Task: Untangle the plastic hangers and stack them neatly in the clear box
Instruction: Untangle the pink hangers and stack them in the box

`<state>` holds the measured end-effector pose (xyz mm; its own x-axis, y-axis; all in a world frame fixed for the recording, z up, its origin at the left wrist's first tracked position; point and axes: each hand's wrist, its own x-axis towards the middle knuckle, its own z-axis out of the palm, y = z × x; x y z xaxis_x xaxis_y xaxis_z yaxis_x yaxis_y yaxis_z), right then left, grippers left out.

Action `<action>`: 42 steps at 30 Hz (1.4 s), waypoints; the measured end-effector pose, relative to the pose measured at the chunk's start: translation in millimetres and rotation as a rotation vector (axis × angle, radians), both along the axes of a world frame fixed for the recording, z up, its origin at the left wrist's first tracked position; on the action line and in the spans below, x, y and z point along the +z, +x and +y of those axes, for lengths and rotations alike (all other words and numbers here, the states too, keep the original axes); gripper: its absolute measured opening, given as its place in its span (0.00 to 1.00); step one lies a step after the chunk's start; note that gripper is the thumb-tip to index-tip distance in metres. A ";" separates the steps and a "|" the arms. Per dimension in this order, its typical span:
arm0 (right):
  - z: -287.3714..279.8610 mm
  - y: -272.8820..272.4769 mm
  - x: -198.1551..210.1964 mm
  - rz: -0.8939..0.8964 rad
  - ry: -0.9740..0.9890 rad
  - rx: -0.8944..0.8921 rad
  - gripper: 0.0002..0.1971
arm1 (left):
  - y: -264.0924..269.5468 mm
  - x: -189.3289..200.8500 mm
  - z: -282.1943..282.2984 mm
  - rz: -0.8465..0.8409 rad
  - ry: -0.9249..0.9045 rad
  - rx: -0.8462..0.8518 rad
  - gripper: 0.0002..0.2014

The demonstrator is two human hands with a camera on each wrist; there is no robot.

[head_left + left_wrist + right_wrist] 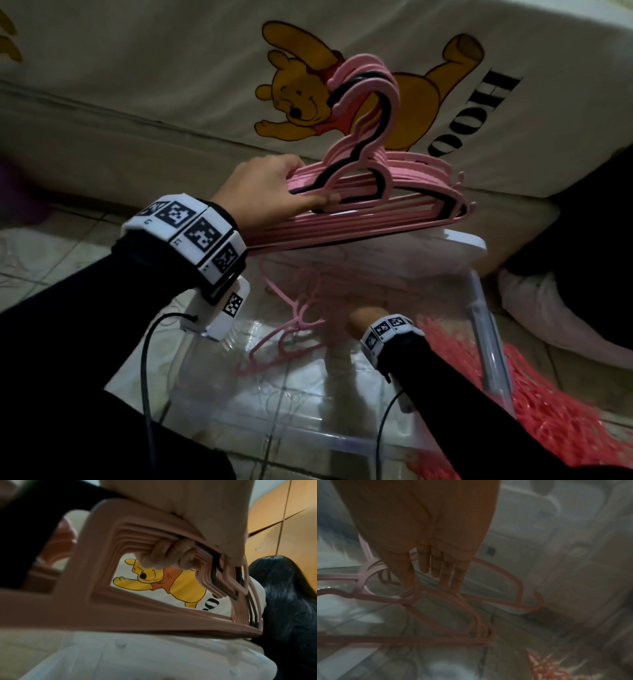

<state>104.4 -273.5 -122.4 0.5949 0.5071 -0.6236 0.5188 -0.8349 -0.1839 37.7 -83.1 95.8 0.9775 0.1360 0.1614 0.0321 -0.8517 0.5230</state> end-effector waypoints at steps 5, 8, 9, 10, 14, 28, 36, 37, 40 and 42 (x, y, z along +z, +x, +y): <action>12.9 7.5 -23.4 -0.051 0.089 -0.146 0.26 | 5.1 -4.2 0.3 -0.026 -0.065 -0.008 0.35; 11.5 5.3 -24.8 -0.044 0.137 -0.123 0.31 | 7.1 -4.6 -0.5 -0.033 -0.104 0.006 0.24; 11.2 5.7 -26.2 -0.041 0.143 -0.109 0.29 | 7.5 -4.8 -0.4 -0.035 -0.107 0.005 0.23; 11.2 6.0 -25.7 -0.040 0.112 -0.093 0.26 | 7.7 -5.3 -0.1 -0.035 -0.105 0.005 0.24; 14.6 8.6 -18.1 -0.078 -0.019 -0.062 0.19 | 6.7 -6.4 1.5 -0.041 -0.103 0.012 0.26; -20.5 -16.7 110.0 -0.268 0.226 0.236 0.10 | -1.3 -0.7 1.4 -0.056 -0.016 0.009 0.34; -64.2 -27.1 198.7 -0.538 0.513 0.160 0.04 | -11.1 4.4 -2.0 -0.060 0.060 0.006 0.41; -69.0 -25.7 206.1 -0.595 0.551 0.138 0.03 | -12.2 4.1 -3.3 -0.048 0.057 -0.003 0.43; -80.4 -22.8 220.1 -0.719 0.597 0.091 0.03 | -13.7 3.2 -8.0 -0.025 0.054 -0.018 0.44; -83.2 -21.6 223.3 -0.768 0.609 0.093 0.03 | -13.2 2.9 -11.8 -0.018 0.055 -0.024 0.45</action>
